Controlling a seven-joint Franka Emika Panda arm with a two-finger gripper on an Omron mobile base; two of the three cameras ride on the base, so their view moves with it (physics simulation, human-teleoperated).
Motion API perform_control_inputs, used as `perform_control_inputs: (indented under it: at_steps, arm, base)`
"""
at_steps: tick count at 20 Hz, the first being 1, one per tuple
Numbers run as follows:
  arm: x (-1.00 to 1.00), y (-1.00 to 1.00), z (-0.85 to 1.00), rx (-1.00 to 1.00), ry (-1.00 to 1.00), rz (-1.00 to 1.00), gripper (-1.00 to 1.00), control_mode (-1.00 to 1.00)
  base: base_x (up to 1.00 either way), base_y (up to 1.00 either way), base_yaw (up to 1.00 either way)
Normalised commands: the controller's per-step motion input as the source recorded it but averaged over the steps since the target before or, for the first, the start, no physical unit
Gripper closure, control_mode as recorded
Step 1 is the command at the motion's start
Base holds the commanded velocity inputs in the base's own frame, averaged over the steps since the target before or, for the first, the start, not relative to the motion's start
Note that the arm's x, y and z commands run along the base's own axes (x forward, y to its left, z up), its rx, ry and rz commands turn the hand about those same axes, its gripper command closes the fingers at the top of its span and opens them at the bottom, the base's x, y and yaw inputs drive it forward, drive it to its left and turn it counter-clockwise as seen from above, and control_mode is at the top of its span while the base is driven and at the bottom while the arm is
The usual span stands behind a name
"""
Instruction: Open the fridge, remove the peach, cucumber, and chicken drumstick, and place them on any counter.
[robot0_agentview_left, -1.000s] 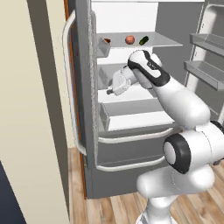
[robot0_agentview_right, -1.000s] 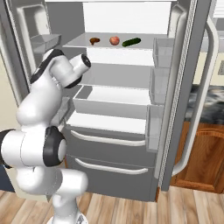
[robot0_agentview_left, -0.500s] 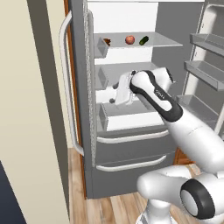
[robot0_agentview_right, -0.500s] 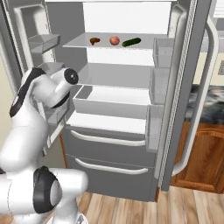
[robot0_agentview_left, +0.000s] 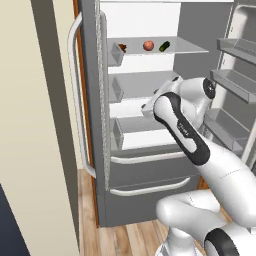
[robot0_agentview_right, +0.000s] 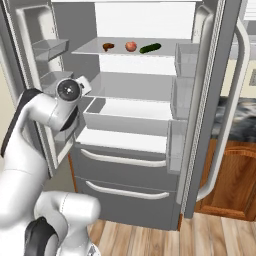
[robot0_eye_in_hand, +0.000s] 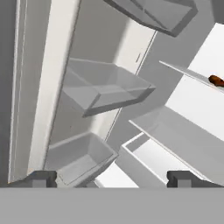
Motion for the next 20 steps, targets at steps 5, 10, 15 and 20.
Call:
perform_control_inputs:
  at_steps: [5,10,15,20]
  arm:
    - [-0.15,-0.76,0.68,-0.02,0.18,-0.39,-1.0,-1.0]
    - [-0.36,-0.7,0.12,0.0,0.24,-0.56,-1.0,-1.0]
    - [-0.51,-0.52,0.0,0.0,0.11,-0.49,-1.0,-1.0]
    - [-0.01,-0.04,0.0,0.1,0.0,0.01,-1.0,-1.0]
  base:
    - [0.0,0.0,0.0]
    - [0.0,0.0,0.0]
    - [0.0,0.0,0.0]
    - [0.0,0.0,0.0]
